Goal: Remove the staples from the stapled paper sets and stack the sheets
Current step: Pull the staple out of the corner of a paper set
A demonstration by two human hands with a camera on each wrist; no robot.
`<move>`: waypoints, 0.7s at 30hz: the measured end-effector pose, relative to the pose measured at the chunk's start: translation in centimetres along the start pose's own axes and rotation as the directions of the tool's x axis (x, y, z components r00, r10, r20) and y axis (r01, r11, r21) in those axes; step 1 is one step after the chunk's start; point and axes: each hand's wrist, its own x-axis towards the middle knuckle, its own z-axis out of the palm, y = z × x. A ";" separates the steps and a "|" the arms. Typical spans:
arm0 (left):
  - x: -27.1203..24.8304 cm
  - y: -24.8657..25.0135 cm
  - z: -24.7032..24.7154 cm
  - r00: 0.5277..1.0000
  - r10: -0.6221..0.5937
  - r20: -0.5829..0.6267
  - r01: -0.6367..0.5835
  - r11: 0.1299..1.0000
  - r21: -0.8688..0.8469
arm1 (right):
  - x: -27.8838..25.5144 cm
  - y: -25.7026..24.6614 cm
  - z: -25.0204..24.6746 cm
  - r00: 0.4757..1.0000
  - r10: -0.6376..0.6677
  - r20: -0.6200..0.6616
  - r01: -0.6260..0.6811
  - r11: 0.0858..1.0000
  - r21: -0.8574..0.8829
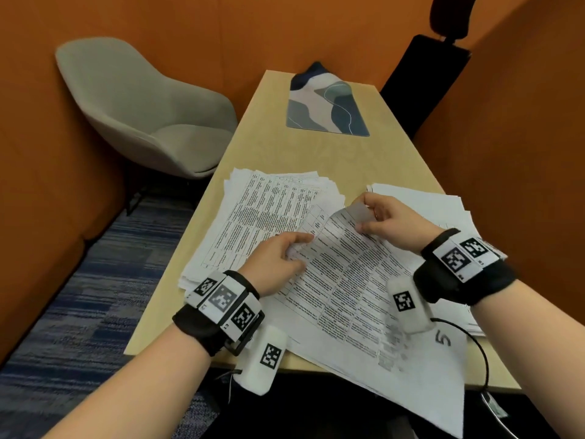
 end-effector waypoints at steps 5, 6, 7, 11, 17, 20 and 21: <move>-0.3 0.6 0.1 0.999 0.011 -0.053 -0.019 0.989 -0.149 | 1.4 -0.2 -0.1 0.996 0.069 -0.058 -0.070 0.997 -0.018; -0.3 0.6 0.1 0.998 0.024 -0.058 -0.033 0.986 -0.164 | 1.7 -0.2 0.3 0.993 0.040 -0.114 -0.049 0.996 -0.078; -0.2 0.7 0.1 0.997 0.036 -0.070 -0.047 0.986 -0.162 | 2.0 -0.1 0.8 0.984 0.005 -0.177 -0.028 0.991 -0.131; -0.2 0.6 -0.1 0.990 0.067 -0.125 -0.084 0.988 -0.133 | 2.5 0.4 1.4 0.939 -0.029 -0.343 -0.089 0.942 -0.323; -0.2 0.9 -1.5 0.971 0.162 -0.174 -0.197 0.958 -0.209 | 0.9 -0.3 -2.2 0.981 0.195 0.015 -0.188 0.963 -0.193; -0.3 1.7 -3.2 0.955 0.197 -0.220 -0.257 0.922 -0.290 | -0.2 -2.5 -4.5 0.997 0.080 0.007 -0.078 0.981 -0.178; -0.3 1.9 -3.8 0.944 0.186 -0.272 -0.271 0.907 -0.323 | -0.7 -3.4 -5.3 0.999 0.031 -0.014 -0.033 0.990 -0.136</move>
